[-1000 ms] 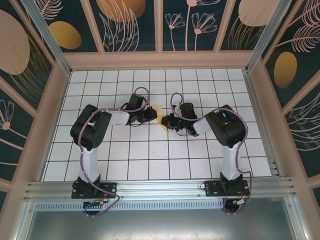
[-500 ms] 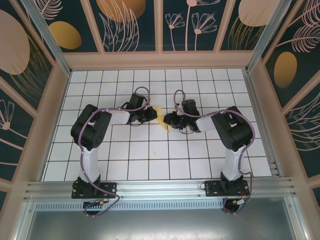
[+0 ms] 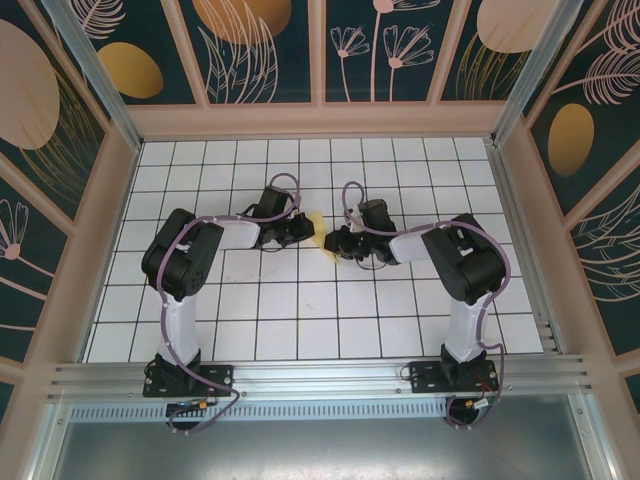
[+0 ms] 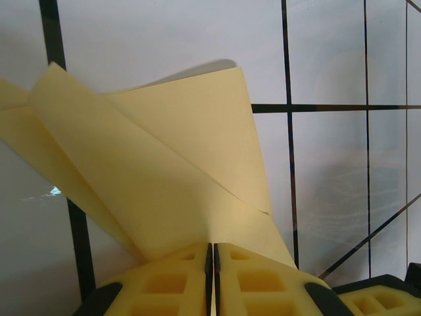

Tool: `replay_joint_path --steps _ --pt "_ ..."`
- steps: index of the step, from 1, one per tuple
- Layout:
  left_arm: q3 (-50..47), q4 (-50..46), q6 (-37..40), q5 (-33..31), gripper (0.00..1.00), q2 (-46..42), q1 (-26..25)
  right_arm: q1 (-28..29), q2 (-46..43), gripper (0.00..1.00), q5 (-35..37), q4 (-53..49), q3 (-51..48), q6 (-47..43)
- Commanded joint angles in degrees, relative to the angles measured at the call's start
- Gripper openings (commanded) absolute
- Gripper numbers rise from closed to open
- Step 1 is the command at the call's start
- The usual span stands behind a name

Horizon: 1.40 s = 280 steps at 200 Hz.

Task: Fold a paper plane with a square sheet of paper (pick it up from the middle)
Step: Fold the wing for the fifth time at the center of the table.

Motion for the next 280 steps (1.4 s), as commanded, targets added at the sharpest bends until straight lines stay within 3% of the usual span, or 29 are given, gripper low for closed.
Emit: replay_joint_path --steps 1,48,138,202,280 --pt "-0.5 -2.9 2.0 -6.6 0.14 5.3 0.2 0.2 -1.5 0.15 -0.4 -1.2 0.3 -0.3" --pt "-0.3 -2.9 1.8 -6.8 0.15 5.1 0.2 0.2 -1.5 0.14 -0.9 0.2 -2.5 1.7" --pt "3.6 -3.2 1.9 -4.7 0.20 2.1 0.2 -0.3 0.4 0.01 1.1 1.2 -5.8 6.1" --pt "-1.1 7.3 1.2 -1.7 0.32 -7.0 0.2 -2.8 2.0 0.00 -3.2 10.4 -9.6 13.7" --pt "-6.4 13.8 0.1 0.7 0.27 -5.9 0.2 -3.3 2.3 0.00 -3.7 11.9 -10.5 16.9"
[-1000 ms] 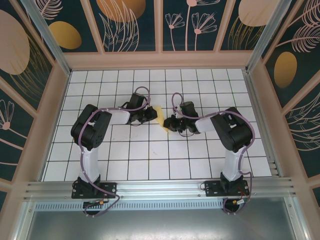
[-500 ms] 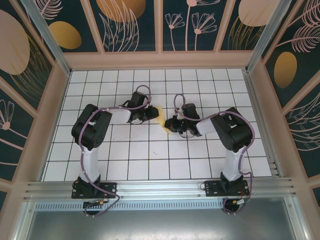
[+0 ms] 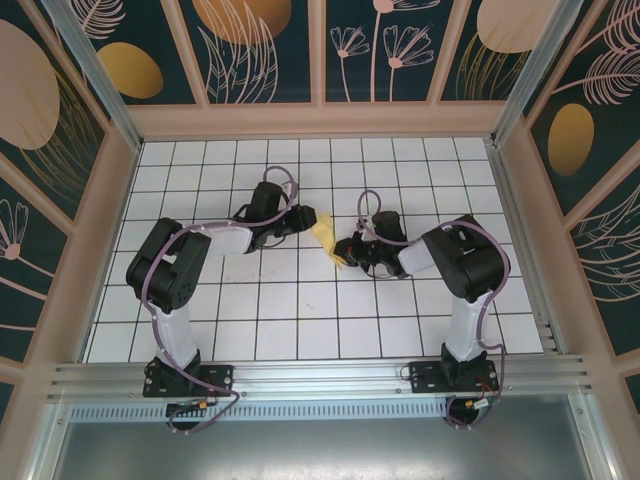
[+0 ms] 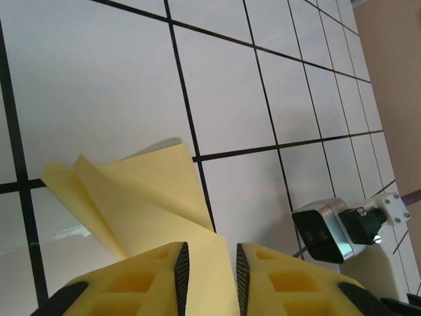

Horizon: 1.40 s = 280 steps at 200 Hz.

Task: Fold a paper plane with a square sheet of paper (pick it up from the middle)
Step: Fold the wing for the fifth time at the center of the table.

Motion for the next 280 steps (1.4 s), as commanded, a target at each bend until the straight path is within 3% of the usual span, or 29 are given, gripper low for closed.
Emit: replay_joint_path --steps 1,127,280 --pt "-1.0 3.4 -0.4 1.9 0.27 1.7 0.5 -0.5 1.8 0.00 -0.1 -2.6 -1.2 1.4" --pt "4.1 -1.8 0.7 -0.7 0.19 8.3 0.5 -0.5 3.3 0.00 0.1 -4.4 -0.5 1.1" --pt "14.4 -19.0 5.7 -17.5 0.18 11.9 0.8 -0.6 3.7 0.00 0.3 -5.8 -0.7 0.3"
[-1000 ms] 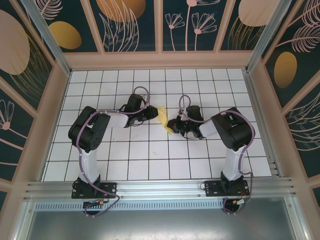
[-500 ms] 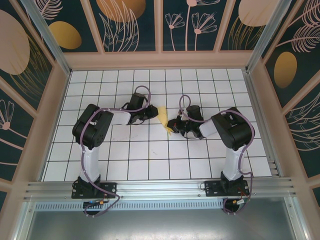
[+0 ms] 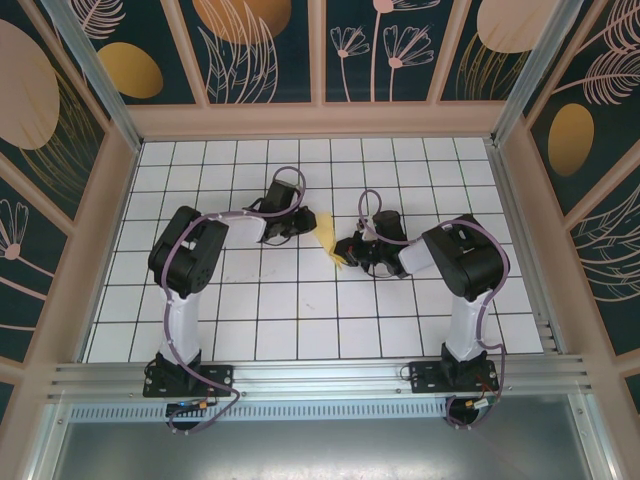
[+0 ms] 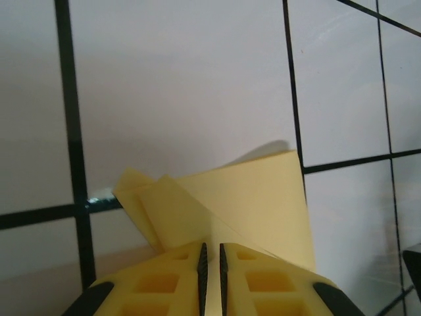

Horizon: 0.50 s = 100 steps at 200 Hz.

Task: Fold a paper plane with a square sheet of paper (pick it up from the middle)
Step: Fold the wing for the fifth time at the center of the table.

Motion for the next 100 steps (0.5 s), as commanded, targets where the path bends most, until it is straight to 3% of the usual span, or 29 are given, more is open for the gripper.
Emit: replay_joint_path --steps 1,64,100 --pt "3.1 -5.7 3.6 -9.6 0.19 2.1 1.6 -0.2 3.0 0.00 1.6 -6.1 -0.9 -0.4" --pt "8.6 -8.5 6.4 -11.1 0.20 0.8 3.9 -0.1 3.6 0.00 1.5 -6.6 -0.6 -1.0" --pt "2.9 -2.3 4.8 -3.2 0.21 -6.8 3.6 -0.1 3.7 0.00 1.4 -6.7 -0.6 -1.1"
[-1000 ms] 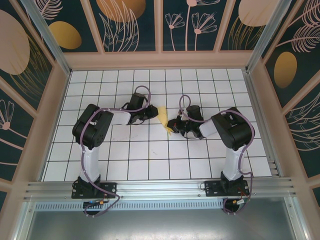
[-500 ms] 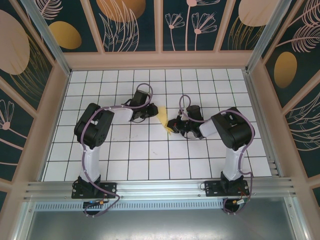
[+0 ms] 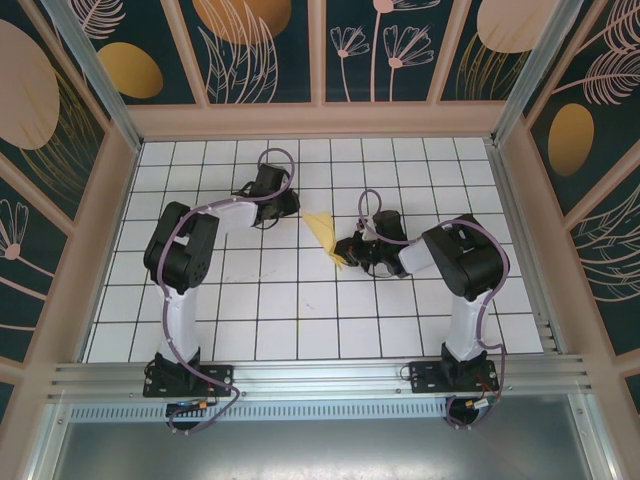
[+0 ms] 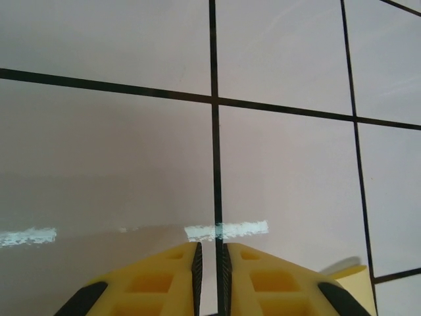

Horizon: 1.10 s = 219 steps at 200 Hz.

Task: Fold a paper plane with a square sheet of paper (pick it up from the middle)
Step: Fold the wing for the fifth time at the center of the table.

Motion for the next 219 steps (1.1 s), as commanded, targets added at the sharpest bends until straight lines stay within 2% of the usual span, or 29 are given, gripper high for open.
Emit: replay_joint_path --steps 1,27,64,169,219 --pt "-3.8 3.8 0.1 5.5 0.21 -6.8 -0.7 -0.1 3.6 0.00 1.8 -6.7 -0.7 -0.9" --pt "-8.9 9.3 -2.3 11.8 0.21 -9.9 -2.6 0.0 3.4 0.00 1.8 -7.0 -0.5 -1.1" --pt "-13.8 16.1 -6.6 17.7 0.18 -9.5 -5.6 0.0 3.4 0.00 1.7 -7.5 -0.2 -1.6" --pt "-12.2 11.9 -6.0 11.7 0.09 -2.0 -6.0 0.0 3.6 0.00 1.5 -9.0 1.2 -2.4" --pt "-11.0 11.3 -6.3 10.4 0.10 -0.5 -6.1 -0.1 4.0 0.00 1.8 -9.2 1.3 -2.3"
